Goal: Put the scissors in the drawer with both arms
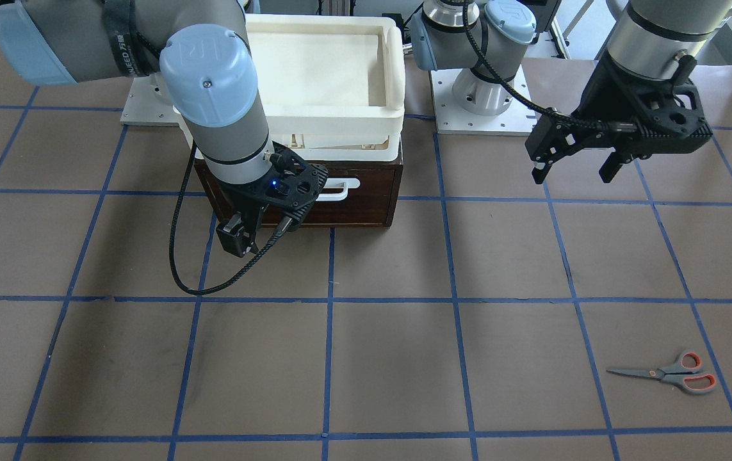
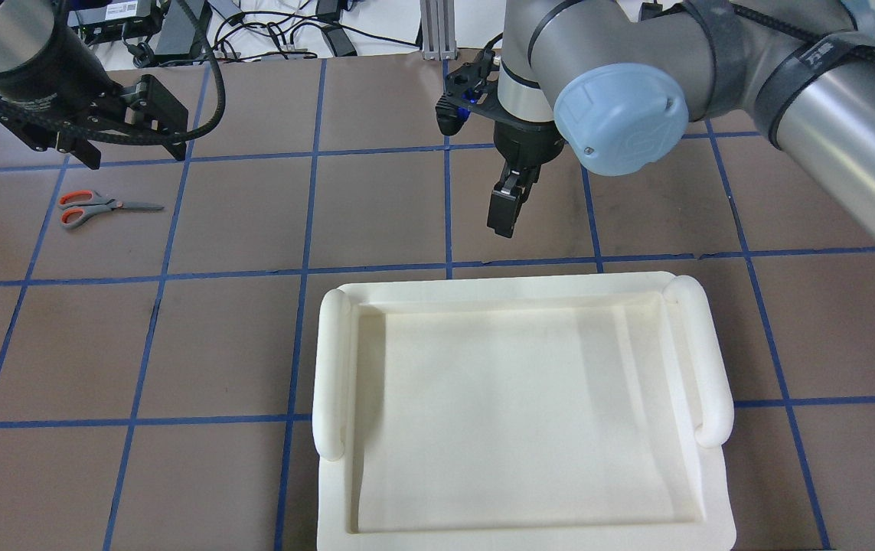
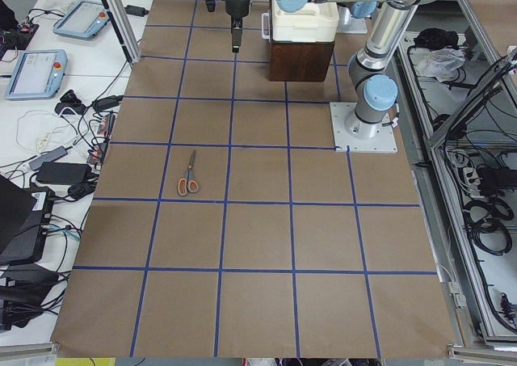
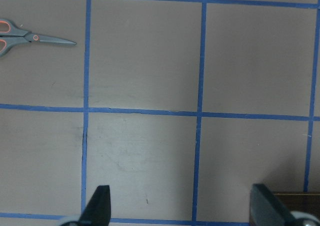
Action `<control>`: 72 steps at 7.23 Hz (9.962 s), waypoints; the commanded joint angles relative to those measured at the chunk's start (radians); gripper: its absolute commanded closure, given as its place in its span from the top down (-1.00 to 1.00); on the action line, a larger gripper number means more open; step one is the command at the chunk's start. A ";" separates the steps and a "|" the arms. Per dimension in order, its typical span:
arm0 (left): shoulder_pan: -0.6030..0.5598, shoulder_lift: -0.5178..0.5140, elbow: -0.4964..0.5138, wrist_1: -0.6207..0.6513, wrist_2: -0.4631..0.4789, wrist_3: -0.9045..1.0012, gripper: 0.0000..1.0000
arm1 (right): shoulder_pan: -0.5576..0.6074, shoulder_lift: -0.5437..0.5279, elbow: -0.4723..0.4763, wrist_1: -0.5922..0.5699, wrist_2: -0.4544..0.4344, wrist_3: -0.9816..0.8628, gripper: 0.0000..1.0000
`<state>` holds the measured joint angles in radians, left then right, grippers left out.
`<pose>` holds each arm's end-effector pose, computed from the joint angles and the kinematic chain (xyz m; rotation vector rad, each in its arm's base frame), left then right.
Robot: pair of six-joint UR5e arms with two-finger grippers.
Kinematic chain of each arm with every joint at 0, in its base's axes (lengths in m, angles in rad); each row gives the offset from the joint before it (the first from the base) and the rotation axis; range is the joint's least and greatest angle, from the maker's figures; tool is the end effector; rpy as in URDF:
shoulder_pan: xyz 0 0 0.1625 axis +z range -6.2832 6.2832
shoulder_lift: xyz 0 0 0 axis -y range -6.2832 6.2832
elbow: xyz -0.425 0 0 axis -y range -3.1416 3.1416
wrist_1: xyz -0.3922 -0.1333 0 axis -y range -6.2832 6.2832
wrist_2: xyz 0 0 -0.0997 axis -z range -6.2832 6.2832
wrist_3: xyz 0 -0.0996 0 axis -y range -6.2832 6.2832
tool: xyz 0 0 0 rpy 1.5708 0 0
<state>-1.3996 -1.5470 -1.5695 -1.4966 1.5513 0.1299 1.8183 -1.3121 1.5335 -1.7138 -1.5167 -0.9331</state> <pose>-0.0496 -0.5069 0.5080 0.0632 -3.1326 0.1585 0.2773 -0.5312 0.3803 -1.7023 2.5466 0.0853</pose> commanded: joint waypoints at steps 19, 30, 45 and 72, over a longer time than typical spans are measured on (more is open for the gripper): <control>0.297 -0.697 0.192 0.458 0.001 1.782 1.00 | 0.045 0.085 0.045 0.080 0.055 -0.323 1.00; 0.360 -0.762 0.193 0.458 -0.002 1.967 0.59 | 0.047 0.134 0.039 0.014 0.050 -0.325 1.00; 0.360 -0.765 0.193 0.466 -0.008 1.973 -0.38 | 0.033 0.192 -0.041 -0.133 -0.013 -0.369 1.00; -0.389 -0.188 0.052 -0.050 0.044 1.212 -1.00 | -0.008 0.218 -0.144 -0.297 0.001 -0.395 1.00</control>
<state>-1.7882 -1.7316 -1.5158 -1.5484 1.6001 1.3447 1.8219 -1.0740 1.3935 -2.0188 -1.5192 -1.3464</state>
